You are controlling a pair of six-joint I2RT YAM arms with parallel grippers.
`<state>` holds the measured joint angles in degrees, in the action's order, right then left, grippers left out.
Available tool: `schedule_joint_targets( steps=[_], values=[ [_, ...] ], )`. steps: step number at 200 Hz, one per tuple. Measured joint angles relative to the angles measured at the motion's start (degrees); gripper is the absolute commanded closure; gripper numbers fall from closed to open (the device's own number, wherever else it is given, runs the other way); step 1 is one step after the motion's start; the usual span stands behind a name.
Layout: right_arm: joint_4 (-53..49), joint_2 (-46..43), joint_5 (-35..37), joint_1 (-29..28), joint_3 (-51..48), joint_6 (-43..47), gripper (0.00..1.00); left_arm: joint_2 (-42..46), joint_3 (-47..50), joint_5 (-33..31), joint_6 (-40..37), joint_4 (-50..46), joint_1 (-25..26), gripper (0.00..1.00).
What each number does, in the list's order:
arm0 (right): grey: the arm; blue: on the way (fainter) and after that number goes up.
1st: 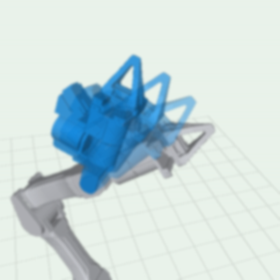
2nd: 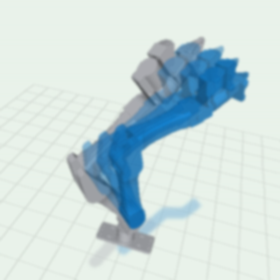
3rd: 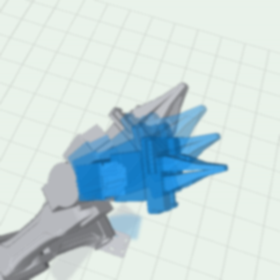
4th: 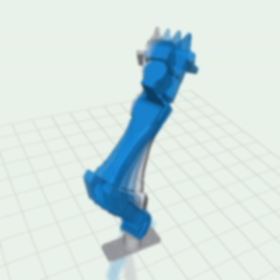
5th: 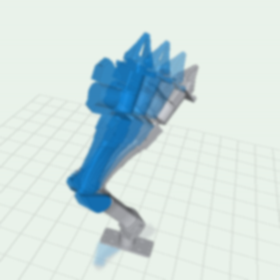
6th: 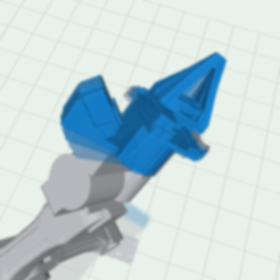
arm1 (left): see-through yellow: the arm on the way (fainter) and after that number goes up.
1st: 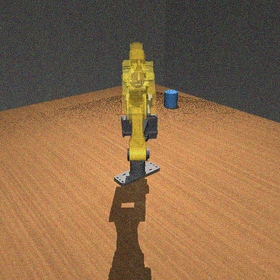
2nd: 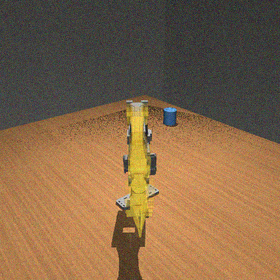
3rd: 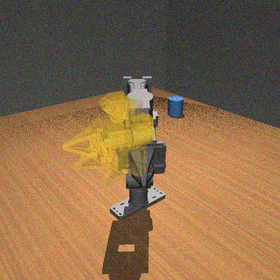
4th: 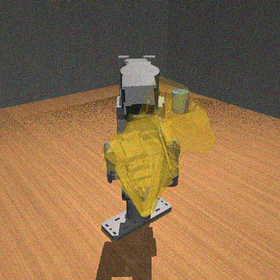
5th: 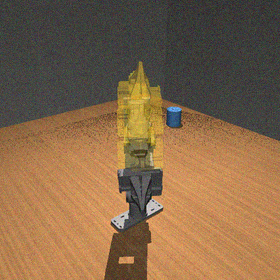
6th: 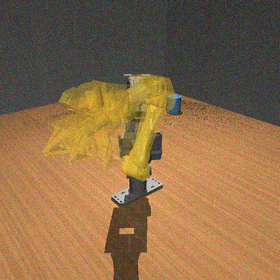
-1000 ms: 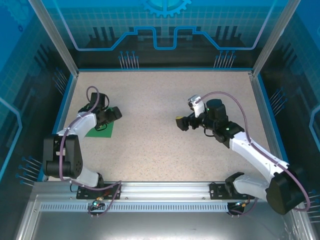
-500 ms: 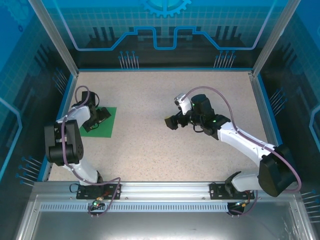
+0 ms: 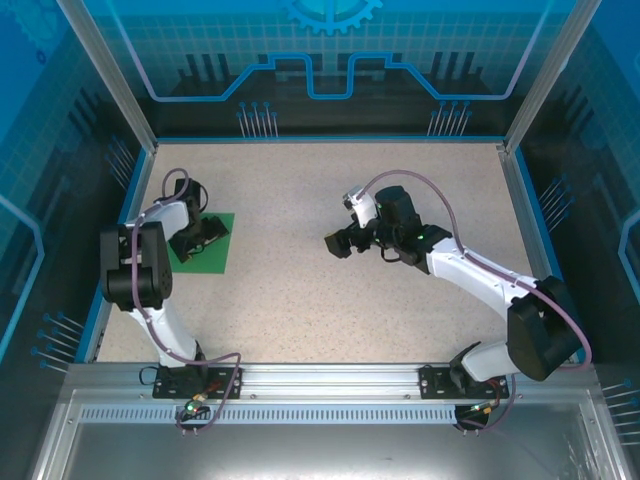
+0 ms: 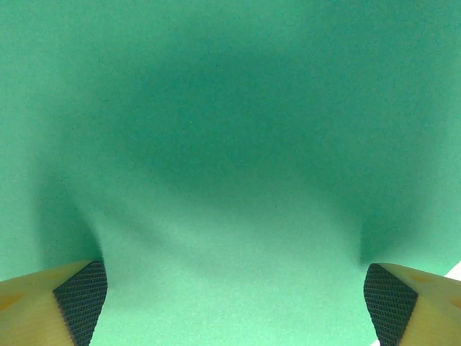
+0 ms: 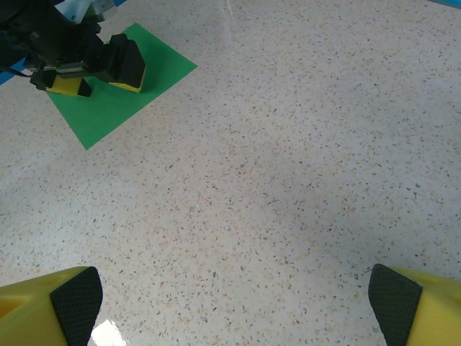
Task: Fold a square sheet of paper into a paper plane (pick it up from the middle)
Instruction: Move the square sheet of paper to the center of the table.
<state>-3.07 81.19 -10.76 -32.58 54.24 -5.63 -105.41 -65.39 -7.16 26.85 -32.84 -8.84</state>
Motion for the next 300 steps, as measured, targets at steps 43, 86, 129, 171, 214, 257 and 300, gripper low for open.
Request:
schedule_joint_targets(
  steps=[43,86,129,171,214,257,300],
  values=[
    [1.18,0.92,-0.87,0.81,0.15,-0.63,0.01,-0.52,-0.81,1.46,0.07,-1.79,1.20,0.04],
    [1.88,1.44,-2.45,2.75,0.52,-1.29,0.01,-0.57,-0.92,2.36,0.87,-2.80,4.59,0.04],
    [2.86,1.44,-3.78,4.22,0.52,-2.36,0.01,-0.35,-0.92,1.90,2.86,-4.31,8.41,0.01],
    [4.70,0.76,-4.74,5.57,-0.52,-3.61,0.01,1.27,0.79,4.63,5.51,-5.18,12.59,0.01],
    [4.74,-2.29,-4.74,6.03,-2.62,-3.85,0.01,1.75,1.18,4.68,8.33,-5.14,18.38,0.01],
    [5.03,-5.92,-5.60,6.08,-4.57,-4.24,0.01,8.13,0.66,3.28,7.08,-9.03,16.52,0.02],
    [4.20,-7.52,-6.25,5.95,-6.69,-5.03,0.01,12.22,1.14,0.50,6.01,-8.20,4.50,0.02]
  ],
)
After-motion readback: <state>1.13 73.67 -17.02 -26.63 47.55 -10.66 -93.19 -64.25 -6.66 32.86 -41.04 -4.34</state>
